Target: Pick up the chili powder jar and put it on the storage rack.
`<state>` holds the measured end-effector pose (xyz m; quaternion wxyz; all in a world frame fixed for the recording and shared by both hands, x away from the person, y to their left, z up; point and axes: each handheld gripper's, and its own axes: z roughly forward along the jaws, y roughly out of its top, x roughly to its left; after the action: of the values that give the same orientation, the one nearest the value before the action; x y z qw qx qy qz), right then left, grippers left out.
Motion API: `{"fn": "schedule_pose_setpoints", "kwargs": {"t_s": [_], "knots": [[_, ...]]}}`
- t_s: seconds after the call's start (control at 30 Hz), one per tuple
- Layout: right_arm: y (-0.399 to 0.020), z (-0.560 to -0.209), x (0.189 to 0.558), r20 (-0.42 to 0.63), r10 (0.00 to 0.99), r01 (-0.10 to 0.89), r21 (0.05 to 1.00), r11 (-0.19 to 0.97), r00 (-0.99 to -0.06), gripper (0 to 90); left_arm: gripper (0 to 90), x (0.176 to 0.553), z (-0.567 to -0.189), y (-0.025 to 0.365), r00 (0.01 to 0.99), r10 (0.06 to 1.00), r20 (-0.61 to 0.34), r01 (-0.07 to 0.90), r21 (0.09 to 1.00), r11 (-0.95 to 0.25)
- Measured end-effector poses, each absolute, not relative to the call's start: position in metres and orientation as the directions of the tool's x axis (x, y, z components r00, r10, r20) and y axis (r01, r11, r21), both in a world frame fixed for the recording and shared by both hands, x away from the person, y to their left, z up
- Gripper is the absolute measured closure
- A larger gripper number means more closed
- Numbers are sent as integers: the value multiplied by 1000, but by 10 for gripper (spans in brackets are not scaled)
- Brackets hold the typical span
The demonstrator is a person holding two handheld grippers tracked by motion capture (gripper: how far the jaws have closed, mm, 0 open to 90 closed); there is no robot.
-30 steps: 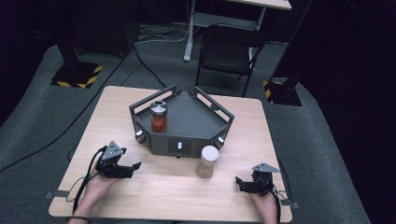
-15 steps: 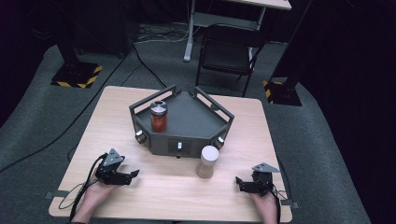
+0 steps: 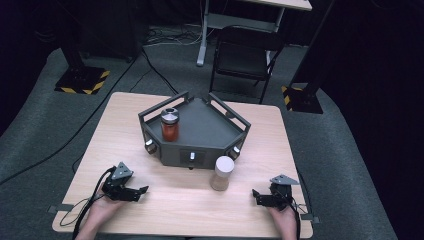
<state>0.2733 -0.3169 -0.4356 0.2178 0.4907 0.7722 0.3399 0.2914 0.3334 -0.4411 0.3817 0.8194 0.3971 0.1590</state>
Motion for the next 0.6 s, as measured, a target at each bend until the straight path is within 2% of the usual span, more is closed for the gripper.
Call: {"fn": "schedule_pose_setpoints", "kwargs": {"t_s": [0.6], "knots": [[-317,-436,273,-3,905,610,738,289,-425,56,115,288,-440,326,639,769,2,516,741,-431]]}}
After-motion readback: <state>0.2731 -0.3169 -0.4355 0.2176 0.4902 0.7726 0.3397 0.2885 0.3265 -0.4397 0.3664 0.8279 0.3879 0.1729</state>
